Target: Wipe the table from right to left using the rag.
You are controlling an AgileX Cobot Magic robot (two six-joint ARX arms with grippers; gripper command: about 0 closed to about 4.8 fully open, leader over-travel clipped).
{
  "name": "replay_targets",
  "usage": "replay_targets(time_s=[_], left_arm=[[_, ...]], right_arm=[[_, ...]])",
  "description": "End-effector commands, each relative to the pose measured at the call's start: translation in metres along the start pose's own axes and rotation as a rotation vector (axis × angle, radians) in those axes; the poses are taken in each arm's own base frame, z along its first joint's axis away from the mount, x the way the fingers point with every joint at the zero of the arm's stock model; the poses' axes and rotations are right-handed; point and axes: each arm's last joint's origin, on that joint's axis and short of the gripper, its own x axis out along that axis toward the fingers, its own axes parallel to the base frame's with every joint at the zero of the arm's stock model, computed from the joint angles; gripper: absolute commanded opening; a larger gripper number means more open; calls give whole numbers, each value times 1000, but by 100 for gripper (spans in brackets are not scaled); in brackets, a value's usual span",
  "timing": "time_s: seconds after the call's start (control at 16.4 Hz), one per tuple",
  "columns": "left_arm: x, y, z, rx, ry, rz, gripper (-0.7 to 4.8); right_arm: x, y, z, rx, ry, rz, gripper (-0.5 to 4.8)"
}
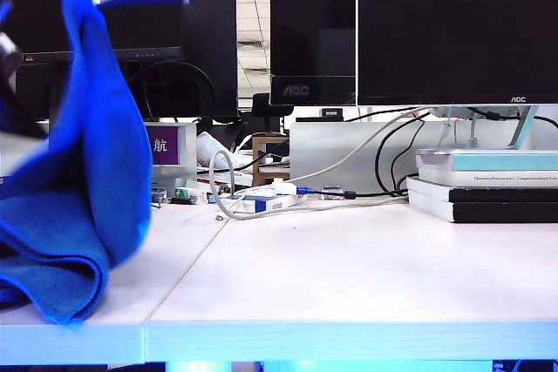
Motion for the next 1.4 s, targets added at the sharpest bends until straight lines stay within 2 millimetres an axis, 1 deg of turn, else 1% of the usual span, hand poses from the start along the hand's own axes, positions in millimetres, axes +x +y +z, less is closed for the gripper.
replay_targets(time_s=[0.06, 0.24, 0.36, 0.49, 0.55, 0.67, 0.79, 0.97, 1.03, 1.16, 1.28, 1.4], left_arm=[[1, -4, 1, -21, 2, -27, -5], [9, -10, 0, 14, 17, -7, -5], [20, -18, -2, 57, 34, 36, -5], [36, -28, -7, 112, 54, 150, -5], [39, -30, -8, 123, 59, 164, -5], [52, -32, -10, 141, 92, 168, -5], [66, -21, -12, 107, 144, 180, -5], [85, 3, -14, 41, 215, 227, -5], [93, 11, -15, 40, 237, 234, -5], [99, 18, -14, 46, 235, 262, -5], [97, 13, -11, 71, 214, 190, -5], [89, 0, -8, 102, 189, 118, -5]], right_arm=[[7, -4, -1, 2, 14, 1, 479], [14, -9, -2, 10, 25, -3, 479], [14, -10, -2, 12, 28, -2, 479], [14, -10, -2, 12, 28, -1, 479], [14, -10, -2, 12, 28, -1, 479], [13, -9, -2, 11, 27, 1, 479], [12, -7, -2, 10, 29, 33, 479], [7, -3, -1, 0, 17, 36, 479], [4, -1, 0, -8, 7, 38, 479], [-5, 4, 2, -20, -12, 39, 479], [-23, 10, 4, -32, -47, 19, 479], [-48, 15, 8, -45, -109, -43, 479]])
